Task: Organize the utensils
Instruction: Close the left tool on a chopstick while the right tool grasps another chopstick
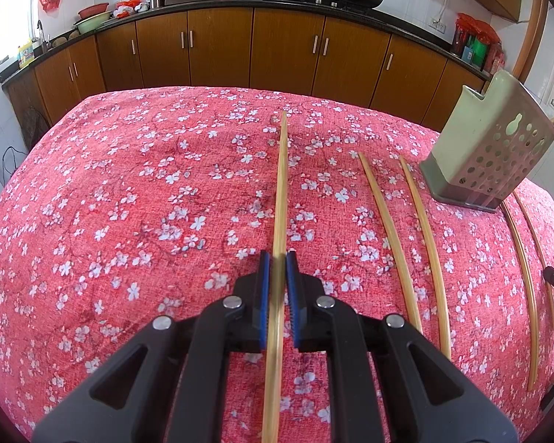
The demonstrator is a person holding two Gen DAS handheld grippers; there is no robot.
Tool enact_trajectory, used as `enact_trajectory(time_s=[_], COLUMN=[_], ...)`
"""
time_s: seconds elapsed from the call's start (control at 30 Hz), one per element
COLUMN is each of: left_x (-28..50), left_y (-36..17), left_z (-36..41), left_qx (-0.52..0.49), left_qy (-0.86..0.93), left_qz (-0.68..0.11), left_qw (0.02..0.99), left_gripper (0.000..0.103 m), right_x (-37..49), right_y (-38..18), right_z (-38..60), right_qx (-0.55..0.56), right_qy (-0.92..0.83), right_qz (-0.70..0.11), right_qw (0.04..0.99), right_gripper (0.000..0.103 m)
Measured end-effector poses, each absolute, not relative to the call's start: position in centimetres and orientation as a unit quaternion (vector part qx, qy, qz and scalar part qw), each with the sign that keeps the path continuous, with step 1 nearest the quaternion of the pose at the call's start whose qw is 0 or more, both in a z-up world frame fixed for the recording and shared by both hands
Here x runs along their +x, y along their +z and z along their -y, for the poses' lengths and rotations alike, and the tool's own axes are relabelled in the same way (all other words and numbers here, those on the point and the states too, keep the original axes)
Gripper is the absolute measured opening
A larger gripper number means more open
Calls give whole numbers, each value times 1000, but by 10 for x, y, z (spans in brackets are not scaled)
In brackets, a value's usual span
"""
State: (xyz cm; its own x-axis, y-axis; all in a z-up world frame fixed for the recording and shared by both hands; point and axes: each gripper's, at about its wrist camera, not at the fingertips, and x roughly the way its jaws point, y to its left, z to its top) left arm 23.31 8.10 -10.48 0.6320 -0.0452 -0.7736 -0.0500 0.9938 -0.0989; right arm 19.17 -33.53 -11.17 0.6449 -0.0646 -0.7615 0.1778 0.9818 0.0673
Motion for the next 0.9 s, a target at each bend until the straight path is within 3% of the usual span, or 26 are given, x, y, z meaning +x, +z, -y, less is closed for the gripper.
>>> enact_trajectory(time_s=[0.9], left_x=[235], left_y=[-105], left_z=[-84], left_qx=[-56], left_qy=[0], left_qz=[-430], left_qw=[901], left_gripper=[13], right_x=[192], right_y=[-112], right_z=[337], right_qx=[69], right_qy=[-67], right_qz=[-416], right_qw=[904], right_gripper=[9])
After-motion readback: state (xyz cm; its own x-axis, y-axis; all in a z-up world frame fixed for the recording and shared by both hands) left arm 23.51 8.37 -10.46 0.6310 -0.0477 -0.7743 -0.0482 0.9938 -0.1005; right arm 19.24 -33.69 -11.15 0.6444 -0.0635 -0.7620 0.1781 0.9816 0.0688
